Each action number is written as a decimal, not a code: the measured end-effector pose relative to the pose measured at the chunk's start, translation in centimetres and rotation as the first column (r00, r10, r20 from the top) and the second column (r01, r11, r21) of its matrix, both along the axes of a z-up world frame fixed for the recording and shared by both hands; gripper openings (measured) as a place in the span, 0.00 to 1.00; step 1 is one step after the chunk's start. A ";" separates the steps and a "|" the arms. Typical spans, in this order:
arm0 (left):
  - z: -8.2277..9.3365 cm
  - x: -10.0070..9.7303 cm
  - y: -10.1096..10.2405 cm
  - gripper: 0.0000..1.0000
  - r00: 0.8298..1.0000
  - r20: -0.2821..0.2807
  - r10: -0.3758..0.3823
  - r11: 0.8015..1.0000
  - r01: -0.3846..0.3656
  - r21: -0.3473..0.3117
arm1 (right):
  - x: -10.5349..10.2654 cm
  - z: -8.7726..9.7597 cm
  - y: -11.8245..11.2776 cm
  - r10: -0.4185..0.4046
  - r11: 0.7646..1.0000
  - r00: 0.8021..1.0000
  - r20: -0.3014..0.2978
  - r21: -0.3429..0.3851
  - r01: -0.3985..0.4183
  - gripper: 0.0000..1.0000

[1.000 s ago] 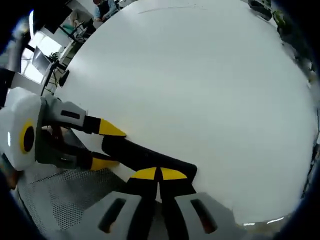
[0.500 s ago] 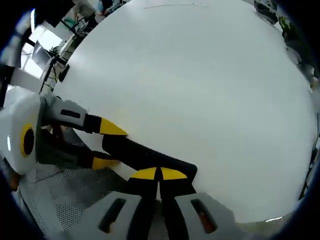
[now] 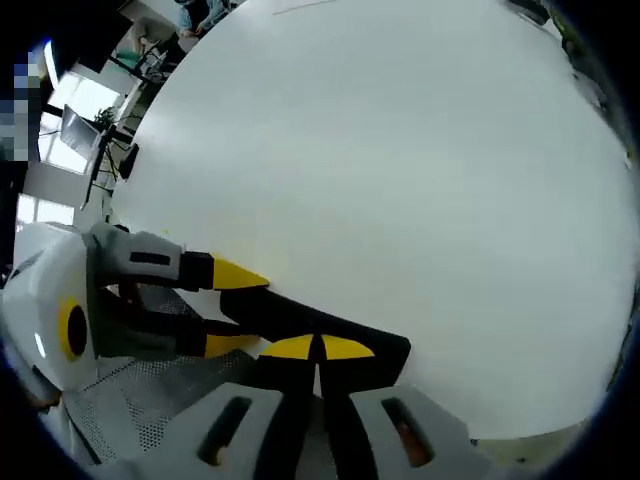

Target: Press the specified remote control buttons in sequence, fully releasing each button before pressing the next.

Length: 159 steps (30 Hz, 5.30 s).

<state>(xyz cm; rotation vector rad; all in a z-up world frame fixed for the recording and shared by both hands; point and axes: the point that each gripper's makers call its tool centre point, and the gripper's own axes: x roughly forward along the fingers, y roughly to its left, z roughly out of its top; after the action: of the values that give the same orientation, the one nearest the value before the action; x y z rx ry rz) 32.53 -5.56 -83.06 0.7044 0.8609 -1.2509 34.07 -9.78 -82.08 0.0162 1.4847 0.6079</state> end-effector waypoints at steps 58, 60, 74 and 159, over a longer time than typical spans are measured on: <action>0.0 0.0 -0.1 0.25 1.000 -0.001 0.018 1.000 -0.018 0.001 | 0.1 -0.2 0.2 -0.044 0.999 0.999 0.013 -0.022 0.044 0.00; 0.0 0.0 -0.1 0.25 1.000 -0.001 0.017 1.000 -0.017 0.003 | -0.2 -0.1 0.3 -0.045 0.999 0.999 0.007 -0.015 0.045 0.00; 0.0 0.0 -0.2 0.25 1.000 -0.002 0.020 1.000 -0.020 0.000 | -1.0 -0.2 0.5 -0.012 0.999 0.999 0.043 -0.041 0.014 0.00; 0.0 0.0 -0.3 0.25 1.000 0.004 0.019 1.000 -0.019 -0.022 | -2.1 -0.3 0.6 -0.058 0.998 0.998 0.027 -0.019 0.059 0.00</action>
<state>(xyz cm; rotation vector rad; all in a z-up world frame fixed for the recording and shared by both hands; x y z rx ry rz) 32.55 -5.84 -83.02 0.6802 0.8475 -1.2393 31.94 -9.17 -82.35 0.0360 1.4601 0.5441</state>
